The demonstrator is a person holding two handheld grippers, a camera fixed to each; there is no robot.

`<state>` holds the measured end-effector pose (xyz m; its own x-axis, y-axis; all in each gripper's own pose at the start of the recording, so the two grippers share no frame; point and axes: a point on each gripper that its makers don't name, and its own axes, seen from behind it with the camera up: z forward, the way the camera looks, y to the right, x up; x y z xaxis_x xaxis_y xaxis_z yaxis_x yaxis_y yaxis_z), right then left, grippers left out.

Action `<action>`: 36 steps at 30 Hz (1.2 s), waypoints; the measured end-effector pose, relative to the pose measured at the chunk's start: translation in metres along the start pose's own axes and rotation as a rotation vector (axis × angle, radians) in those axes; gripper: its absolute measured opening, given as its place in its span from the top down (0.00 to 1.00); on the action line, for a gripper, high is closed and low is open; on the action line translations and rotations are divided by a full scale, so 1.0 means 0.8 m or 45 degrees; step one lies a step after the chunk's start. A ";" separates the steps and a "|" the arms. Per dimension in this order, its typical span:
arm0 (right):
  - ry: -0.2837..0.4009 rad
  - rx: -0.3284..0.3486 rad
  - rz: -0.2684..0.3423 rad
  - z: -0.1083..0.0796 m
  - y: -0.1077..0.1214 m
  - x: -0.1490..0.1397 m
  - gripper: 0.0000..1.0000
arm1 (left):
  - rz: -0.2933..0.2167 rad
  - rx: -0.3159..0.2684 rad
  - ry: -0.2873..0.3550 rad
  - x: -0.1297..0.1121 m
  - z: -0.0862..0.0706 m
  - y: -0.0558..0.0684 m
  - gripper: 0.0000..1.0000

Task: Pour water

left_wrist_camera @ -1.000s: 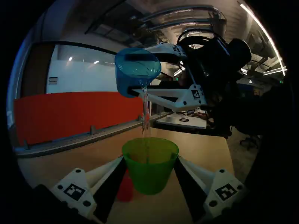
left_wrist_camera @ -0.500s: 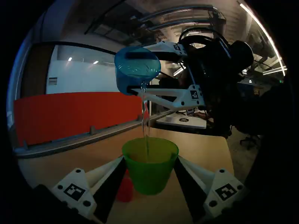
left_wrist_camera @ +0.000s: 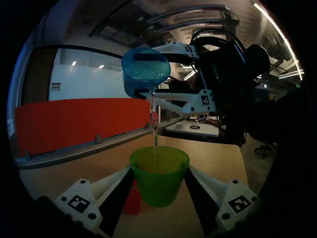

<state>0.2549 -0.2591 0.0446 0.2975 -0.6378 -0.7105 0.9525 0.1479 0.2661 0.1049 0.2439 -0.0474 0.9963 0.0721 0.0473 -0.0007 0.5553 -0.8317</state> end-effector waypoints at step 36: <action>-0.007 -0.006 -0.170 0.004 0.009 0.011 0.12 | 0.005 0.005 -0.002 0.000 0.002 -0.001 0.16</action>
<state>0.2645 -0.2662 0.0427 0.1677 -0.6559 -0.7359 0.9839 0.0650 0.1663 0.1045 0.2444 -0.0458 0.9961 0.0754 0.0450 -0.0047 0.5579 -0.8299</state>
